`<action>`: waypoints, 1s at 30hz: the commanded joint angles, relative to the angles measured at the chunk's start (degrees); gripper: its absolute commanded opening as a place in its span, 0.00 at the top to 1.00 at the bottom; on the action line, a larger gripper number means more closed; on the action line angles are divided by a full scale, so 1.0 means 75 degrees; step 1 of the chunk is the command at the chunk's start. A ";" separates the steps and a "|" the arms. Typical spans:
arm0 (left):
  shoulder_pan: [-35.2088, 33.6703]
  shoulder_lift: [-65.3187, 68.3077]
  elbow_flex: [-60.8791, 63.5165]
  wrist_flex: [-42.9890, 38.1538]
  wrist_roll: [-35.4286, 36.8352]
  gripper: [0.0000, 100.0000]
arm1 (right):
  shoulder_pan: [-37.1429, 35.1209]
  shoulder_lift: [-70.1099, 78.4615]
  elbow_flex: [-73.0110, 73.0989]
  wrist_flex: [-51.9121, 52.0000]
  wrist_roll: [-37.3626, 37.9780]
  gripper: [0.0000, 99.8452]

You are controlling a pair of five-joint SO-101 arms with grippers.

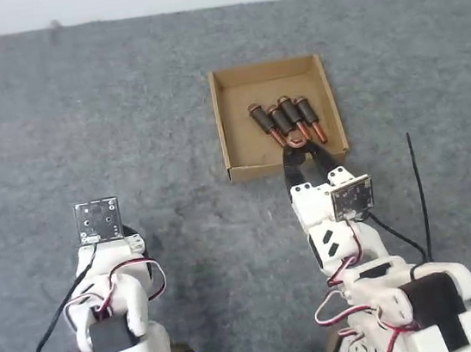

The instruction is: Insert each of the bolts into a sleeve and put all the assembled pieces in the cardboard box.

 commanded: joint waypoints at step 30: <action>-0.0047 -0.0035 -0.0088 0.0340 -0.0070 0.98 | 0.0826 -0.8211 -0.1547 1.1153 0.0094 0.99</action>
